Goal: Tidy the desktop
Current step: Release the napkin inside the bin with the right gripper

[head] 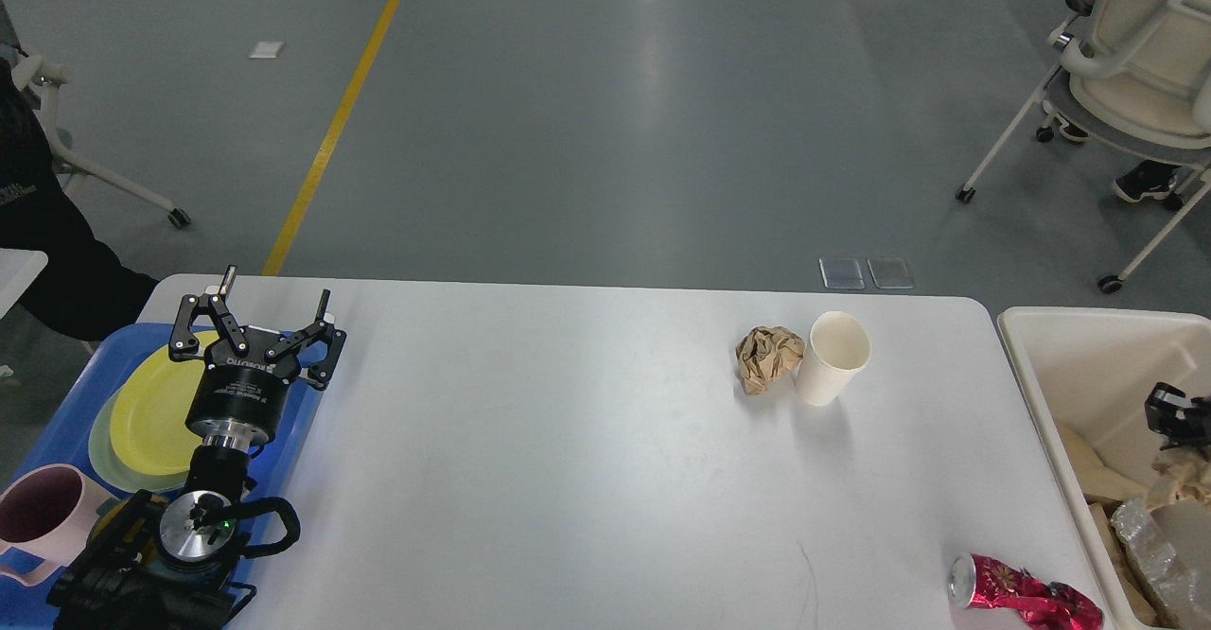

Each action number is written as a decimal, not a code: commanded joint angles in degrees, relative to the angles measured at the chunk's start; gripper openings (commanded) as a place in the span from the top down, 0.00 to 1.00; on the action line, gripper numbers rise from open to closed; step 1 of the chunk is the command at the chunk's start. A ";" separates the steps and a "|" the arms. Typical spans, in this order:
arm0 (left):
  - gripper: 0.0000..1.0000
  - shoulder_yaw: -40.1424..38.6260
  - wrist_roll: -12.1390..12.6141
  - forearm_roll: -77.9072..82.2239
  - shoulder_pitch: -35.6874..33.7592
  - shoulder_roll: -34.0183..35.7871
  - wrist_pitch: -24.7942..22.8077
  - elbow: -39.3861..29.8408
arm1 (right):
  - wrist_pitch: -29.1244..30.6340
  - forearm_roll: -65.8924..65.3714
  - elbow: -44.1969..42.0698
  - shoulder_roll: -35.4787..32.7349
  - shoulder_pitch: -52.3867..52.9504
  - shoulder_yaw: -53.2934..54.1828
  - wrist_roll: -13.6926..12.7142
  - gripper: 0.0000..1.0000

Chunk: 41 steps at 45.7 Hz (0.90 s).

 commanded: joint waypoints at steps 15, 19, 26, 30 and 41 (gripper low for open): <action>0.04 0.00 -0.03 0.06 0.00 0.00 0.00 -0.01 | -14.81 0.03 -27.05 13.77 -30.05 10.29 -0.36 1.00; 0.04 0.00 -0.03 0.06 -0.09 0.00 0.00 -0.01 | -15.77 0.03 -32.51 16.23 -34.71 12.49 -0.45 1.00; 0.04 0.00 -0.03 0.06 -0.09 0.00 0.00 -0.01 | -16.13 0.03 -33.48 16.68 -36.13 13.46 -0.54 1.00; 0.04 0.00 -0.03 0.06 -0.09 0.00 0.00 -0.01 | -16.13 0.03 -33.40 16.68 -36.21 13.46 -0.54 1.00; 0.04 0.00 -0.03 0.06 -0.09 0.00 0.00 -0.01 | -17.70 0.03 -33.22 17.20 -36.21 13.29 -0.36 0.09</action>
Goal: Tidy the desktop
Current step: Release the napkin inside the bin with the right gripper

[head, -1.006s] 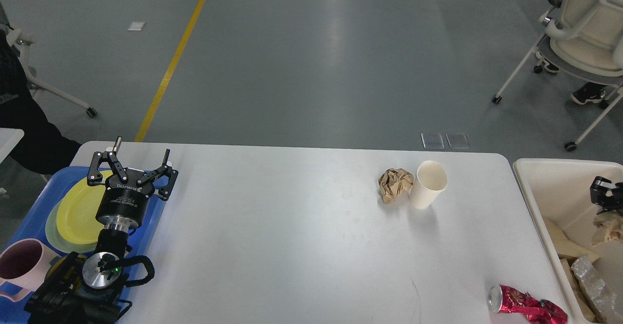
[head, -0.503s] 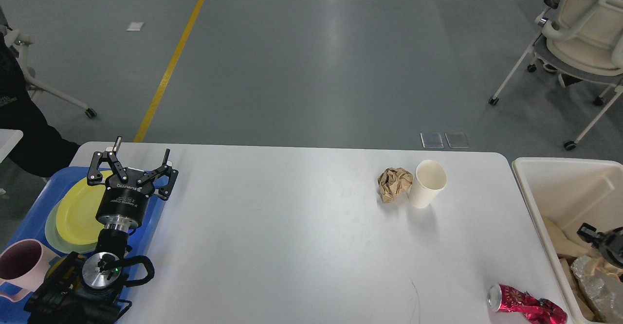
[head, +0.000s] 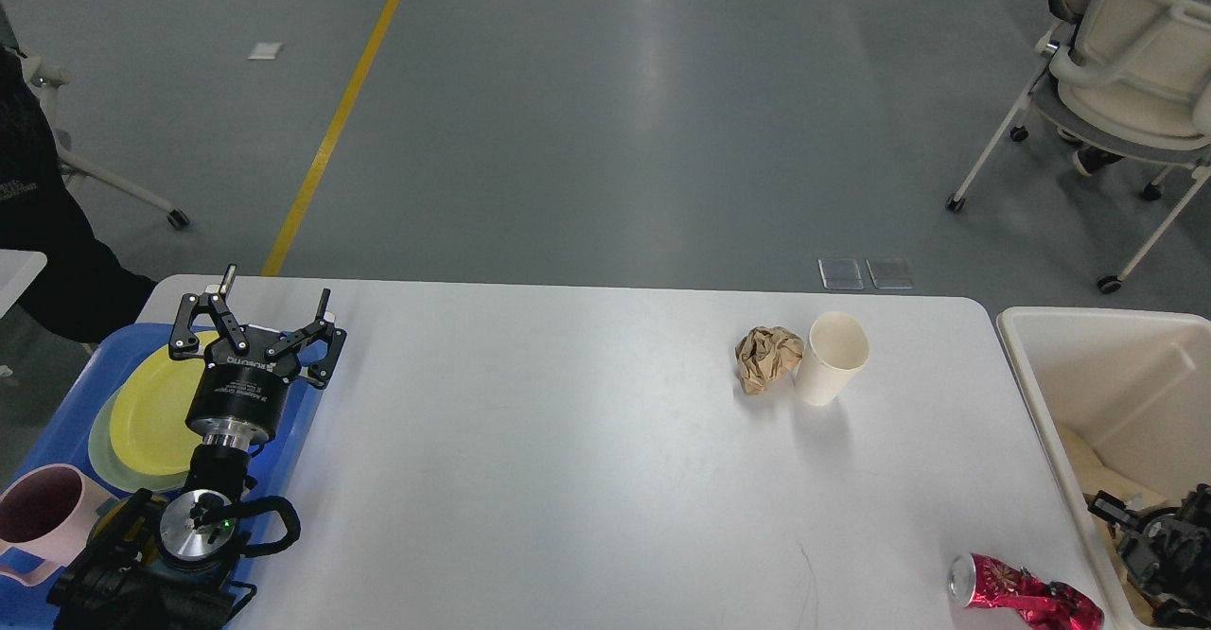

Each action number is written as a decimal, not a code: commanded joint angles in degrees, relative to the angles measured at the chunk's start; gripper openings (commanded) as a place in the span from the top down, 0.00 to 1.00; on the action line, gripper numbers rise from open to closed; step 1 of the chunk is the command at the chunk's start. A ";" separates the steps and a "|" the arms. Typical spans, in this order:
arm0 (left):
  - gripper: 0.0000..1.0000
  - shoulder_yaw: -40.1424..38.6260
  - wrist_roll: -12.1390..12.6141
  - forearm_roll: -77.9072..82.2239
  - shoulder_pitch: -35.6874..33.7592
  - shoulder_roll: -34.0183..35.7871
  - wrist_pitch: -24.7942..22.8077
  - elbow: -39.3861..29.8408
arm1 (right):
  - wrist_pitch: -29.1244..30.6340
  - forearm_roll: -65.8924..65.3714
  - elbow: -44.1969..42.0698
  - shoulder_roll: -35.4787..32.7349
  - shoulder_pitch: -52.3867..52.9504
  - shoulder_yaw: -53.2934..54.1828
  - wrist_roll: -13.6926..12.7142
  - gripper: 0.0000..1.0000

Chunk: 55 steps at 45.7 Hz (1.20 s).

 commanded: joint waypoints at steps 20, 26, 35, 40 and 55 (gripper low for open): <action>0.04 0.00 0.09 -0.04 0.00 0.00 0.00 0.00 | -4.89 0.08 0.42 0.06 0.68 -0.01 0.26 0.00; 0.04 0.00 0.00 0.05 0.09 0.00 0.00 0.00 | -4.80 -0.01 0.42 -0.11 0.86 -0.01 0.18 0.00; 0.04 0.00 0.09 0.05 0.00 0.00 0.00 0.00 | -2.00 -0.71 7.79 -3.18 6.99 -0.62 -0.88 0.00; 0.04 0.00 0.00 -0.04 0.00 0.00 0.00 0.00 | 1.95 -1.07 16.84 -7.49 15.43 -1.41 -2.37 0.00; 0.04 0.00 0.09 0.05 0.00 0.00 0.00 0.00 | 15.66 -2.65 45.06 -11.46 52.25 -18.98 -4.39 0.00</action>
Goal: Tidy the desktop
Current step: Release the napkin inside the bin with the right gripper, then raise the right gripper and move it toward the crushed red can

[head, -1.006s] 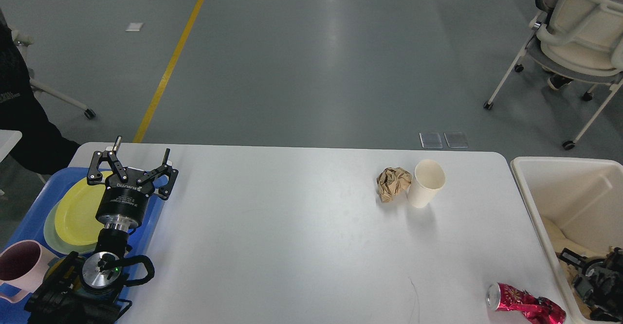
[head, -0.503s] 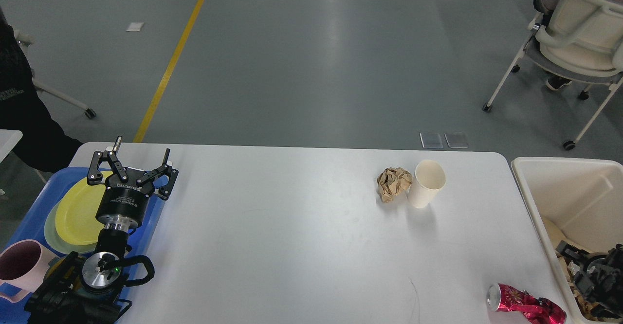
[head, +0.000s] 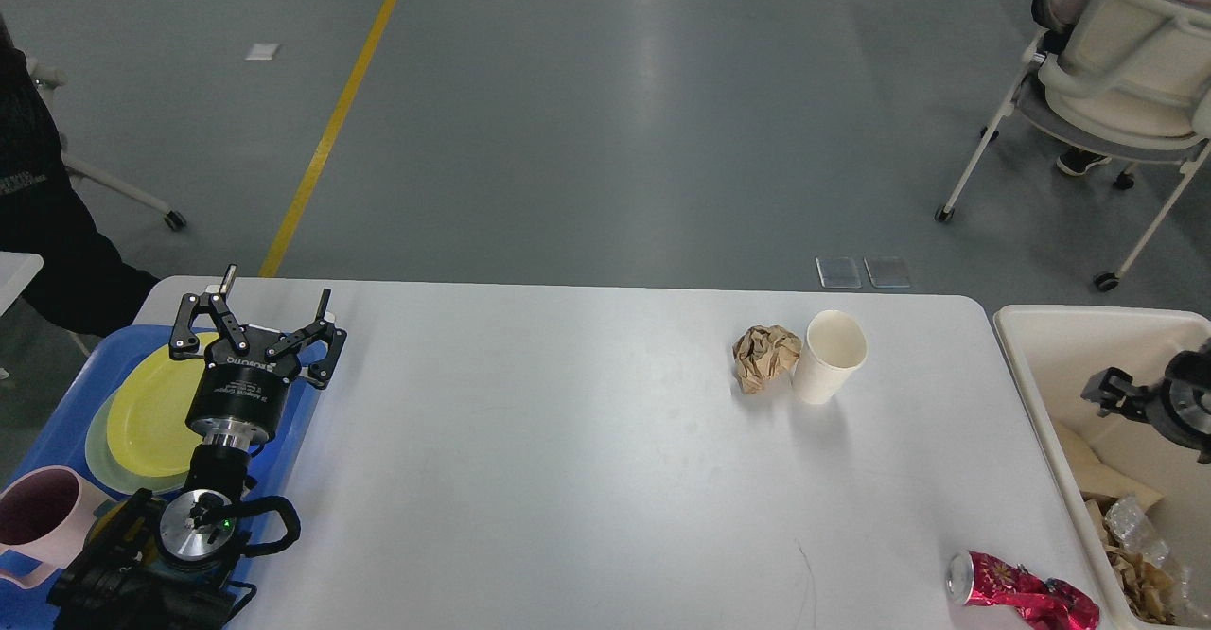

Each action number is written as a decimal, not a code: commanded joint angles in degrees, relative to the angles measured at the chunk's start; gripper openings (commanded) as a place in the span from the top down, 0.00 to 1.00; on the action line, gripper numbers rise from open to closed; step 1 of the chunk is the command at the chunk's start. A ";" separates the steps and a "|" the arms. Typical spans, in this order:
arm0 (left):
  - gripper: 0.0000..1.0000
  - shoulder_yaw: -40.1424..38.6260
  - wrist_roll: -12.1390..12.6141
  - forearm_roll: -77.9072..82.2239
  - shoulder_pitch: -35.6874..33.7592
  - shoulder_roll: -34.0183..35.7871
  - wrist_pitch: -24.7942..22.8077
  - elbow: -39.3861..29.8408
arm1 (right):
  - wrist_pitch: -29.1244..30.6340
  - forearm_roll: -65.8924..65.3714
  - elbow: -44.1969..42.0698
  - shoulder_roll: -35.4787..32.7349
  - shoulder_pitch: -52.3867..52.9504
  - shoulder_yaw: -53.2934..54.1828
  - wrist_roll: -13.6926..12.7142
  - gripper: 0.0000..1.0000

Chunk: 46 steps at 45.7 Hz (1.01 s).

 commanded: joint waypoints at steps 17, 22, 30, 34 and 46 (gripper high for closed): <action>0.04 0.00 0.03 -0.08 0.09 0.00 0.00 0.00 | 27.38 0.43 28.07 11.07 44.80 -11.75 -0.34 0.00; 0.04 0.00 -0.06 -0.08 0.09 0.00 0.00 0.00 | 27.38 0.25 38.35 11.25 54.11 -12.28 -1.04 0.00; 0.04 0.00 -0.06 -0.08 0.09 0.00 0.00 0.00 | 27.12 0.86 50.84 13.97 67.92 -11.58 -1.04 0.00; 0.04 0.00 -0.06 -0.08 0.09 0.00 0.00 0.00 | 25.98 0.86 56.11 15.20 71.17 -10.61 -0.87 0.00; 0.04 -0.09 0.03 0.01 0.00 0.00 0.00 0.00 | 26.42 1.04 58.68 16.09 73.20 -6.56 -0.16 0.00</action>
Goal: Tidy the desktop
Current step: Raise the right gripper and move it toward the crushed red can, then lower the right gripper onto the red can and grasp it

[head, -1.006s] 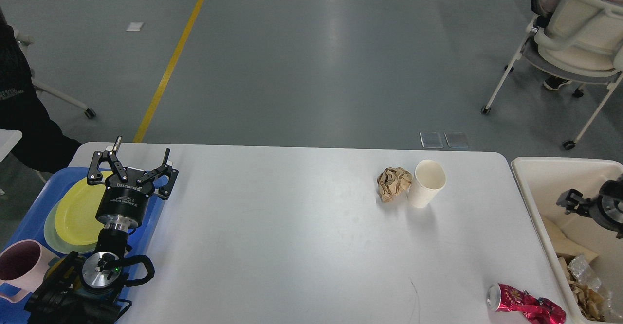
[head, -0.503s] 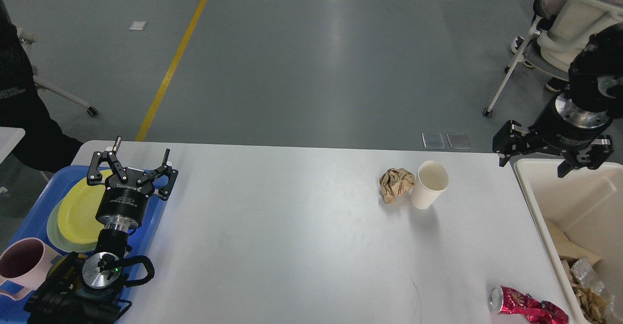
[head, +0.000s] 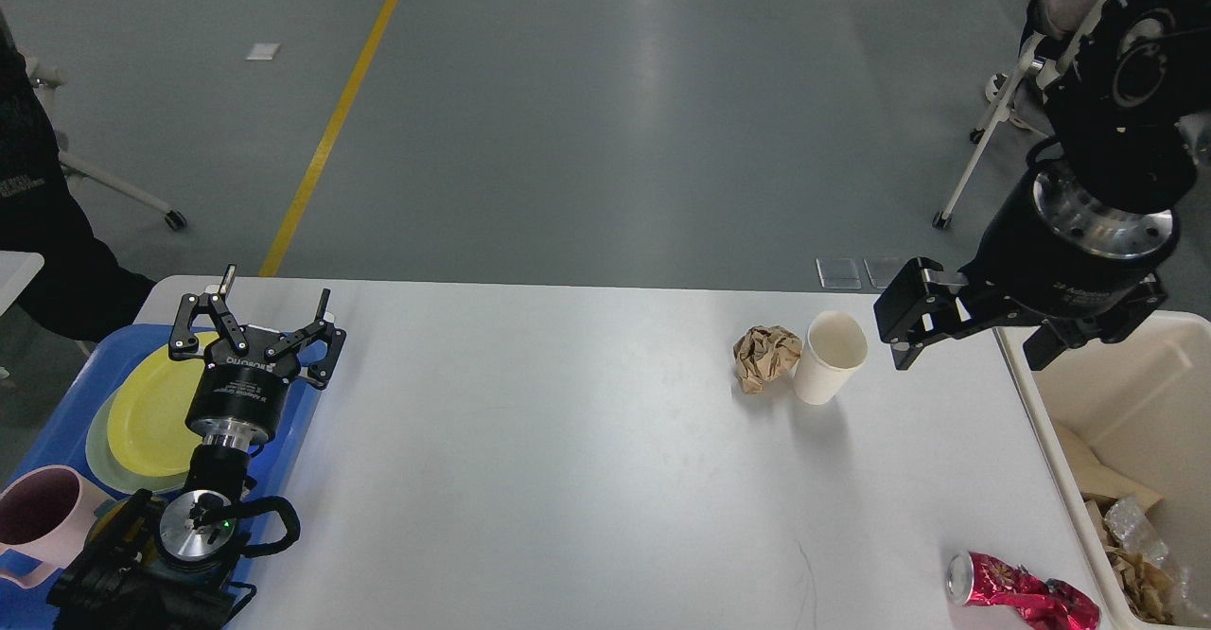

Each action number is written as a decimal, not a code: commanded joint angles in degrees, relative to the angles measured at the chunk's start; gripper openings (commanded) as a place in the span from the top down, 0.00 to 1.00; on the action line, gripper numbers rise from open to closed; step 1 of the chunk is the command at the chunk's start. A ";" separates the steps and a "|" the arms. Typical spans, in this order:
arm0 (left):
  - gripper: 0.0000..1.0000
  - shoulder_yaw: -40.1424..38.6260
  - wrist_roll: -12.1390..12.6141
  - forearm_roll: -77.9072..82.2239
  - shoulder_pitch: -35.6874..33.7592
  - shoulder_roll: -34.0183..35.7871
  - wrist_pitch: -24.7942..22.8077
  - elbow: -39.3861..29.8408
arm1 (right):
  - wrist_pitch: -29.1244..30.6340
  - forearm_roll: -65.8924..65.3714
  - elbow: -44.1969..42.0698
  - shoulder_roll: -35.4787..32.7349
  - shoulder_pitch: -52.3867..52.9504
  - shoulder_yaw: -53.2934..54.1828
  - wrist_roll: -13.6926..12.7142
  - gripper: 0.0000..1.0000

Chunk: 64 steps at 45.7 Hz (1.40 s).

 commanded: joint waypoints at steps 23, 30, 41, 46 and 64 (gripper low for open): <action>0.04 0.01 0.09 0.08 0.05 0.00 0.00 0.01 | -2.08 -0.13 0.36 -3.10 -10.59 0.92 -0.09 0.10; 0.04 0.01 0.09 0.08 -0.04 0.00 0.00 0.01 | -7.53 -9.79 -0.43 -5.56 -19.02 3.99 -0.26 0.09; 0.04 -0.08 0.09 0.08 -0.04 0.00 0.00 0.01 | -13.24 -27.53 1.85 -8.29 -31.23 7.51 -0.18 0.23; 0.04 0.01 0.09 0.08 -0.04 0.00 0.00 0.01 | -17.99 -40.72 1.94 -8.20 -40.72 7.42 -0.26 0.22; 0.04 0.01 0.09 0.00 -0.04 0.00 0.00 0.01 | -33.03 -55.95 -6.93 -6.62 -60.16 5.58 -2.28 0.28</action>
